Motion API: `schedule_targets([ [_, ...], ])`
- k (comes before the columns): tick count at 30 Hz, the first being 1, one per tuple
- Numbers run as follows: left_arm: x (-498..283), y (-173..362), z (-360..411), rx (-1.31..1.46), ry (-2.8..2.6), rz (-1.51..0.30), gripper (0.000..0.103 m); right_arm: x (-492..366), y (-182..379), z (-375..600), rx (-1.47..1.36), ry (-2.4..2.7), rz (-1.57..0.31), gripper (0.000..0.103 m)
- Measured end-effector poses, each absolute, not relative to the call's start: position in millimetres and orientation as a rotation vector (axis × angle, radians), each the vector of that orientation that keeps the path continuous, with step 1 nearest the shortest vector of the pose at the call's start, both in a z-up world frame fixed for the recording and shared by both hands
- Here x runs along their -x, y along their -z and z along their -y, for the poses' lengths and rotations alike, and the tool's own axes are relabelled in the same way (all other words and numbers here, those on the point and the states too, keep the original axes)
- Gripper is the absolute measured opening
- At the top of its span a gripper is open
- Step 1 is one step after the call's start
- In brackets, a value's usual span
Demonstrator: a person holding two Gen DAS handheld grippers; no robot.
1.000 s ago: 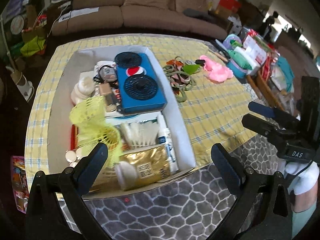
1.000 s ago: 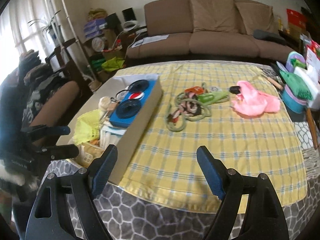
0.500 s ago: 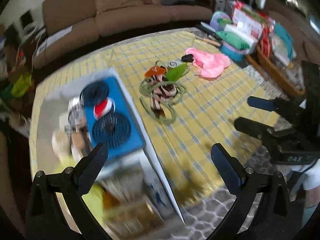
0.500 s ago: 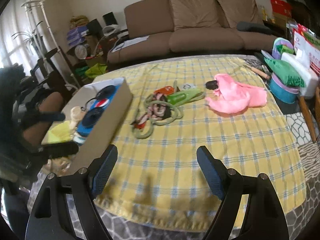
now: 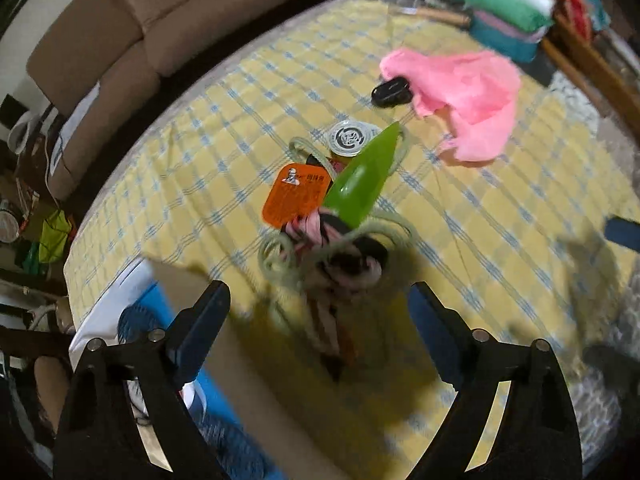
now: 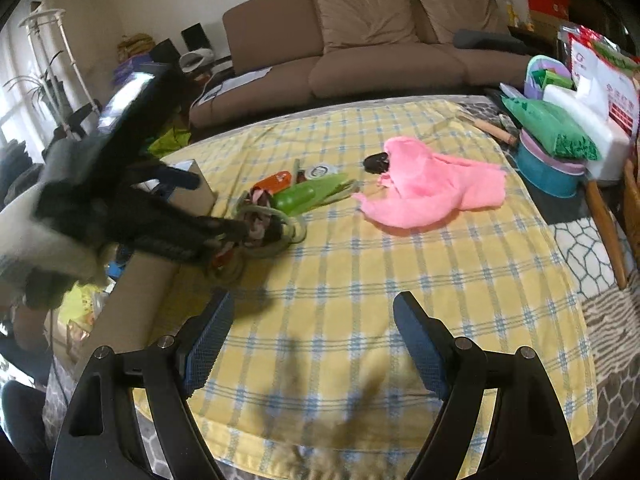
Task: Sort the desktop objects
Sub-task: 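Reach the left gripper to the green cord with pink strap and grasp it, then lift the green cord with the left gripper while the right grasps its trailing end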
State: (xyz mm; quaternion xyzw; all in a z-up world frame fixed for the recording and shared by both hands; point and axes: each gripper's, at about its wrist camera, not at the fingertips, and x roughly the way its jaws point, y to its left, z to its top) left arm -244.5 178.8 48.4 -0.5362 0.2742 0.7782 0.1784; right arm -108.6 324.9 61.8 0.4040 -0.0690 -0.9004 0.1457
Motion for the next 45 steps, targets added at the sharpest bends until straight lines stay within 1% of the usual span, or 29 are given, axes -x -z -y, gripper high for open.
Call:
schedule_targets([
  [1,249.8,-42.7,-182.1,1.541,-2.193,-0.775,0.086,109.4,-61.5,-326.4,-1.167,2.594,0.199,0.083],
  [2,255.5,-37.5,-185.0,1.567,-2.185,-0.765,0.08,110.0,-60.9,-328.2,-1.17,2.596,0.202,0.083],
  [5,265.9,-21.2,-191.1,1.628,-2.168,-0.748,0.078,110.9,-60.8,-331.8,-1.17,2.594,0.233,0.083],
  [7,267.1,-8.3,-193.4,1.66,-2.14,-0.756,0.074,110.1,-61.5,-332.6,-1.164,2.589,0.24,0.083],
  [8,267.0,-5.0,-193.9,1.664,-2.127,-0.747,0.067,109.9,-61.3,-332.3,-1.166,2.588,0.233,0.083],
  [9,266.0,-7.0,-192.8,1.646,-2.131,-0.715,0.052,109.6,-60.7,-332.1,-1.17,2.586,0.228,0.083],
  [10,265.2,-8.2,-191.7,1.644,-2.115,-0.679,0.04,109.7,-60.3,-331.9,-1.172,2.585,0.228,0.083],
  [11,263.2,-9.5,-190.1,1.648,-2.094,-0.637,0.02,109.4,-59.3,-332.0,-1.176,2.583,0.23,0.083],
  [12,261.3,-11.4,-189.2,1.641,-2.1,-0.637,0.011,109.3,-58.9,-332.1,-1.18,2.582,0.231,0.083],
  [13,257.7,-14.7,-188.2,1.626,-2.106,-0.645,0.011,109.3,-58.6,-332.1,-1.182,2.583,0.232,0.083],
  [14,253.6,-19.3,-186.3,1.611,-2.097,-0.629,0.008,109.0,-58.9,-332.5,-1.18,2.584,0.234,0.083],
  [16,246.6,-34.0,-177.7,1.594,-2.087,-0.52,0.007,108.5,-60.6,-334.1,-1.17,2.587,0.254,0.083],
  [19,232.2,-75.1,-161.1,1.513,-2.07,-0.309,0.007,106.5,-64.7,-338.0,-1.139,2.585,0.306,0.083],
  [21,220.3,-112.6,-147.3,1.444,-2.057,-0.168,0.007,104.7,-68.4,-339.0,-1.11,2.578,0.328,0.083],
  [23,209.3,-151.0,-141.0,1.369,-2.052,-0.103,0.007,102.4,-74.2,-338.7,-1.073,2.579,0.336,0.083],
  [28,190.7,-239.5,-129.5,1.226,-2.057,-0.042,0.007,93.6,-95.1,-335.9,-0.969,2.587,0.339,0.083],
  [32,167.2,-299.7,-112.3,1.125,-2.072,0.01,0.007,76.7,-132.8,-328.0,-0.819,2.529,0.374,0.084],
  [36,140.3,-342.0,-103.7,1.064,-2.051,0.017,0.007,47.3,-182.3,-298.3,-0.57,2.481,0.384,0.103],
  [37,132.2,-349.3,-103.3,1.055,-2.051,0.009,0.007,43.6,-190.8,-286.1,-0.535,2.453,0.359,0.103],
  [39,116.7,-363.5,-101.1,1.038,-2.049,0.0,0.007,44.6,-200.4,-261.0,-0.564,2.457,0.254,0.102],
  [40,111.5,-368.8,-98.6,1.03,-2.045,0.006,0.007,49.0,-203.2,-247.2,-0.616,2.455,0.195,0.1],
  [41,104.7,-374.4,-95.7,1.023,-2.042,0.014,0.007,52.0,-204.3,-239.7,-0.647,2.437,0.178,0.095],
  [43,92.4,-384.4,-85.6,1.003,-2.041,0.041,0.007,61.1,-203.4,-228.0,-0.735,2.375,0.184,0.067],
  [44,87.9,-389.4,-78.2,0.992,-2.04,0.065,0.007,65.8,-199.4,-221.4,-0.791,2.355,0.178,0.062],
  [45,83.7,-395.5,-69.7,0.98,-2.037,0.095,0.007,67.7,-195.1,-216.1,-0.831,2.356,0.156,0.052],
])
